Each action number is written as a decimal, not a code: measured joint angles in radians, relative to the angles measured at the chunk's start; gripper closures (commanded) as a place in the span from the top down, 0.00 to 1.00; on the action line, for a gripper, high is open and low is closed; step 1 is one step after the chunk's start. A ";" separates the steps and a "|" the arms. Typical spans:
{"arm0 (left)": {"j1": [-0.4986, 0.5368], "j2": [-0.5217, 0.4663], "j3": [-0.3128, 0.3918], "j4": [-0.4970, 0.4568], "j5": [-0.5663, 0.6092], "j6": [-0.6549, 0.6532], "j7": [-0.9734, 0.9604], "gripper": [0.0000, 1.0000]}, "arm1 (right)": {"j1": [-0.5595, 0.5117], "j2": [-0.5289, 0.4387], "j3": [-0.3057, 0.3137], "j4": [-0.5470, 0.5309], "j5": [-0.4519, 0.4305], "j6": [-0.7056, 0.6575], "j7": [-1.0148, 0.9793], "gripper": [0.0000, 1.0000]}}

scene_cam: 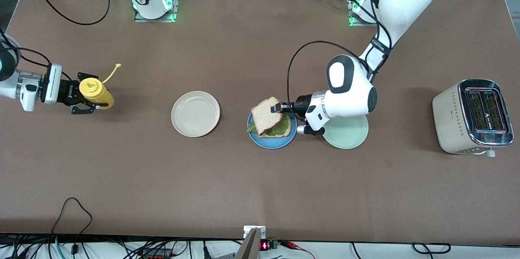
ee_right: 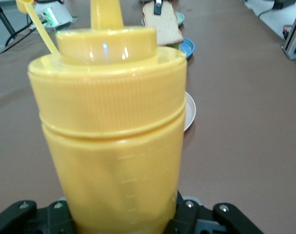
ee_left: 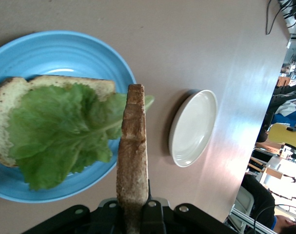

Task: Make sandwich in blue plate with both arms
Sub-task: 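Lay the bread on the lettuce while the right gripper sets down the mustard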

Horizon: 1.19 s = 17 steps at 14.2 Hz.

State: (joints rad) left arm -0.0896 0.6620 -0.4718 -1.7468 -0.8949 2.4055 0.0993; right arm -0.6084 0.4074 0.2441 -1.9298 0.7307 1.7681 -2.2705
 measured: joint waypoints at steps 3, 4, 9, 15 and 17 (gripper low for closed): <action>0.000 0.036 0.000 0.001 0.000 0.005 0.036 0.22 | -0.046 0.112 -0.001 0.004 0.047 -0.013 -0.134 0.01; 0.000 0.042 0.000 0.003 0.000 0.005 0.043 0.37 | -0.055 0.153 -0.001 0.012 0.057 -0.016 -0.175 0.01; 0.014 0.063 0.008 0.024 0.000 0.006 0.048 1.00 | -0.061 0.280 -0.001 0.083 0.067 -0.020 -0.226 0.21; 0.041 0.134 0.015 0.093 0.000 0.011 0.118 1.00 | -0.069 0.305 -0.001 0.088 0.071 -0.020 -0.222 1.00; 0.059 0.153 0.016 0.122 0.000 0.011 0.141 1.00 | -0.072 0.305 -0.001 0.091 0.076 -0.022 -0.222 1.00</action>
State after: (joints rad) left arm -0.0307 0.8152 -0.4562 -1.6246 -0.8953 2.4166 0.2401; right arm -0.6807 0.7126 0.2432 -1.8387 0.8067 1.7463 -2.4926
